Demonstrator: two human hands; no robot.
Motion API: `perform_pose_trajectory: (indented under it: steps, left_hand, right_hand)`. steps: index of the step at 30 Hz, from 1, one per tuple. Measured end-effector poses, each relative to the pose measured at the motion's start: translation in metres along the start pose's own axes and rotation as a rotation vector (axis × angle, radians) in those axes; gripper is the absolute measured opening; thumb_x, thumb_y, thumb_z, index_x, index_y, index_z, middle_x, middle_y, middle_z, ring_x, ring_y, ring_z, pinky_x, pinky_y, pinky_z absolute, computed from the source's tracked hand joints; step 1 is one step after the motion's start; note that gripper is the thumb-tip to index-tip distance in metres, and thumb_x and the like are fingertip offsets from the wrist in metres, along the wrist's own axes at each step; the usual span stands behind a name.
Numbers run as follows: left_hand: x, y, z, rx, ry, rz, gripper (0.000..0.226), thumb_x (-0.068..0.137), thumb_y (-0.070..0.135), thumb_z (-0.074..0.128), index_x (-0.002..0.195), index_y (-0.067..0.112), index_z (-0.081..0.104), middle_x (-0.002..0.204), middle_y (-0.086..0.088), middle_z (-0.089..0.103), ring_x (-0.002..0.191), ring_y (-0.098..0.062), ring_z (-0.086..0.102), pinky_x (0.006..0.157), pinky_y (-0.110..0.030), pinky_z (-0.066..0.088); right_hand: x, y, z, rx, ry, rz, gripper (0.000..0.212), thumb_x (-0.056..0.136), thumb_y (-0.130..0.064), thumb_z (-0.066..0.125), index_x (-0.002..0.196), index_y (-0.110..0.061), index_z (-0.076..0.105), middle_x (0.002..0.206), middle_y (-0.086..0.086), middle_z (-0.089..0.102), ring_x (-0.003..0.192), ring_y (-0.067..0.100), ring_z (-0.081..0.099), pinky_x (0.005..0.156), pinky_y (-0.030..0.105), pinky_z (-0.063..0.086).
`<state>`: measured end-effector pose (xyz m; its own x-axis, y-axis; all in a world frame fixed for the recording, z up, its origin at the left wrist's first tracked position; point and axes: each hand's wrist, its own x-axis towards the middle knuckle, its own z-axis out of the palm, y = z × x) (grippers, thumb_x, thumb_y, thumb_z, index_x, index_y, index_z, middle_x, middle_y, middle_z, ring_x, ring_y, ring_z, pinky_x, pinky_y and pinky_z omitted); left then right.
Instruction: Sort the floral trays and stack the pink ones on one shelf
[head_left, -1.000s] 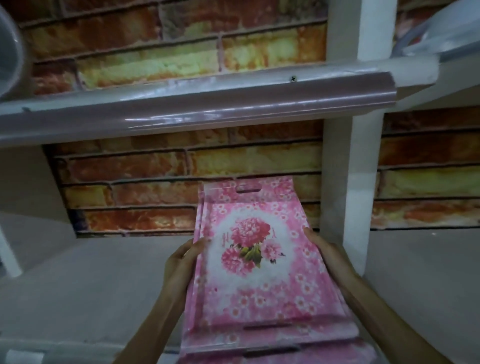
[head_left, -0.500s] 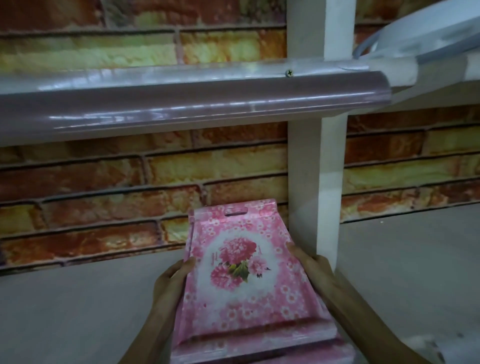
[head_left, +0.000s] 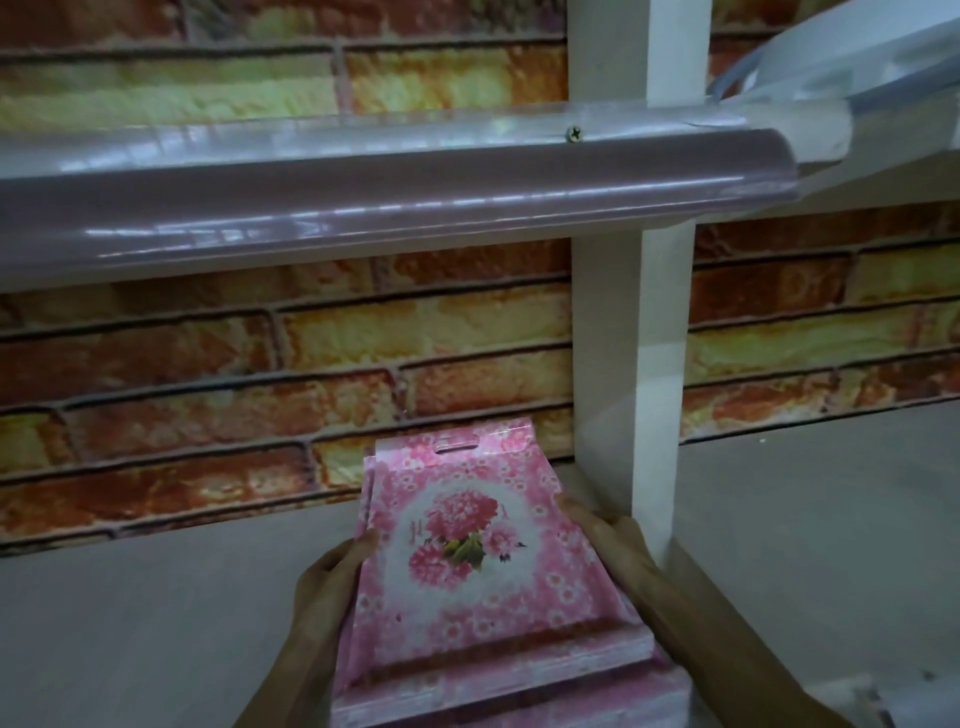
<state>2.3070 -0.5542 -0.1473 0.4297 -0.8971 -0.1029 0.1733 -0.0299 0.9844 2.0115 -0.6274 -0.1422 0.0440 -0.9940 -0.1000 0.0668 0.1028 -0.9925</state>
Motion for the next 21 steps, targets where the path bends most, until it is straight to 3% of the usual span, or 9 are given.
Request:
perform_pose_trajectory:
  steps: [3,7,10,14,18,21]
  left_hand:
    - [0.003,-0.002,-0.001,-0.003,0.020,-0.018,0.036,0.073,0.032,0.080,0.098,0.007,0.077,0.092,-0.019,0.076,0.089,-0.036,0.073,0.088,-0.056,0.055]
    - [0.004,-0.002,-0.001,0.009,0.028,-0.003,0.035,0.074,0.035,0.079,0.098,0.009,0.077,0.093,-0.016,0.076,0.091,-0.033,0.073,0.090,-0.054,0.055]
    - [-0.001,0.000,0.000,0.032,0.020,0.018,0.032,0.080,0.035,0.075,0.098,0.009,0.076,0.091,-0.014,0.077,0.091,-0.032,0.073,0.089,-0.050,0.056]
    - [-0.002,0.005,-0.005,0.140,-0.054,0.022,0.038,0.084,0.041,0.070,0.104,0.010,0.074,0.097,-0.013,0.077,0.092,-0.030,0.073,0.089,-0.046,0.056]
    - [-0.009,0.007,-0.014,0.374,-0.024,0.127,0.074,0.071,0.068,0.065,0.129,0.021,0.060,0.117,-0.003,0.069,0.102,-0.022,0.068,0.096,-0.045,0.052]
    - [-0.026,0.015,-0.014,0.487,0.053,0.248,0.059,0.083,0.056,0.064,0.133,0.026,0.054,0.120,-0.002,0.063,0.103,-0.022,0.064,0.096,-0.045,0.051]
  right_hand:
    - [0.006,0.001,-0.001,-0.041,-0.013,0.024,0.043,0.076,-0.046,0.077,0.090,-0.006,0.076,0.078,0.006,0.078,0.073,0.022,0.076,0.074,0.031,0.057]
    - [0.009,0.003,-0.002,-0.087,-0.021,0.043,0.052,0.070,-0.057,0.078,0.090,-0.009,0.077,0.084,0.007,0.079,0.080,0.026,0.076,0.089,0.042,0.058]
    - [0.009,0.004,-0.004,-0.161,-0.006,0.031,0.058,0.064,-0.065,0.077,0.085,-0.011,0.079,0.082,0.005,0.079,0.080,0.025,0.076,0.090,0.043,0.057]
    - [0.005,-0.002,-0.002,-0.241,0.012,0.016,0.052,0.071,-0.063,0.074,0.080,-0.012,0.079,0.079,0.003,0.079,0.079,0.024,0.076,0.089,0.043,0.058]
    - [-0.005,-0.004,-0.001,-0.330,0.019,-0.068,0.053,0.075,-0.065,0.067,0.101,-0.020,0.075,0.091,-0.001,0.078,0.086,0.022,0.074,0.093,0.044,0.056]
    - [-0.019,-0.014,-0.001,-0.421,0.039,-0.150,0.066,0.077,-0.069,0.062,0.122,-0.021,0.066,0.109,-0.006,0.073,0.097,0.016,0.069,0.098,0.039,0.052]
